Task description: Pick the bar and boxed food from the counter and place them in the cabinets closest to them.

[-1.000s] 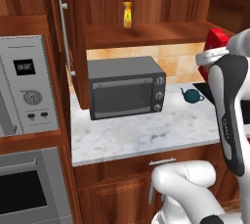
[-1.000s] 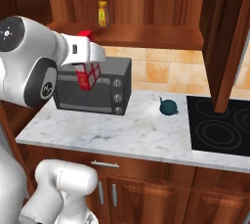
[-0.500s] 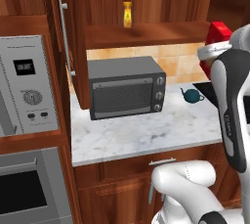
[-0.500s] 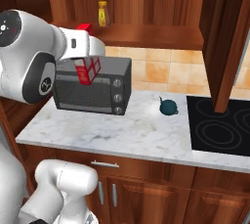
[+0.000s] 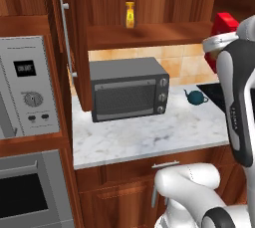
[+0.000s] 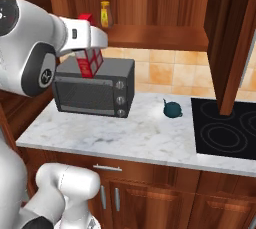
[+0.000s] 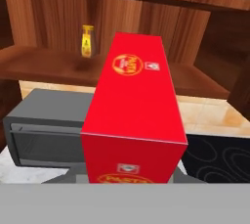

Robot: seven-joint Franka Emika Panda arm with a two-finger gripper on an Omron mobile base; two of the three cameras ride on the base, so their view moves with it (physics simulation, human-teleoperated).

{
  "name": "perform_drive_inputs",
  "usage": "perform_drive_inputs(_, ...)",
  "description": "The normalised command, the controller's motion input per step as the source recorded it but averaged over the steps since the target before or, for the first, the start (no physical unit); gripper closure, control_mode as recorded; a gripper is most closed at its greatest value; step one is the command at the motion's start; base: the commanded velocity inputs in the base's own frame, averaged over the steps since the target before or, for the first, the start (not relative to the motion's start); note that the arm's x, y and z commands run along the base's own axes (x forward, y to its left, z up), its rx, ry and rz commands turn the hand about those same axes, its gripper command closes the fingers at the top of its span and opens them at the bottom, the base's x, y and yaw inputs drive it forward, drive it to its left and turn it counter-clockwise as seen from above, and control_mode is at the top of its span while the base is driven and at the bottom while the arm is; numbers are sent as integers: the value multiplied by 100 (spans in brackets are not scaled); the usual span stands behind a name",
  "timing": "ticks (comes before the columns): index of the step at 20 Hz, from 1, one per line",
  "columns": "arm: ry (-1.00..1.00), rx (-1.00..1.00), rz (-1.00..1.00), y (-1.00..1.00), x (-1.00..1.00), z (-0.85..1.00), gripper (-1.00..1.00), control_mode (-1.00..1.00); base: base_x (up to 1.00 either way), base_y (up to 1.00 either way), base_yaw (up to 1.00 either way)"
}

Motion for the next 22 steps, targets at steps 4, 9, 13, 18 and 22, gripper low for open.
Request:
perform_drive_inputs(4, 1, 0, 0, 0, 21, 0, 100, -100, 0, 0, 0)
perform_drive_inputs(9, 2, 0, 0, 0, 33, 0, 100, -100, 0, 0, 0)
perform_drive_inputs(13, 2, 0, 0, 0, 32, 0, 100, -100, 0, 0, 0)
perform_drive_inputs(18, 5, 2, -1, 0, 15, 11, 100, -100, 0, 0, 0)
perform_drive_inputs(22, 0, 4, 0, -1, 1, 33, 100, -100, 0, 0, 0)
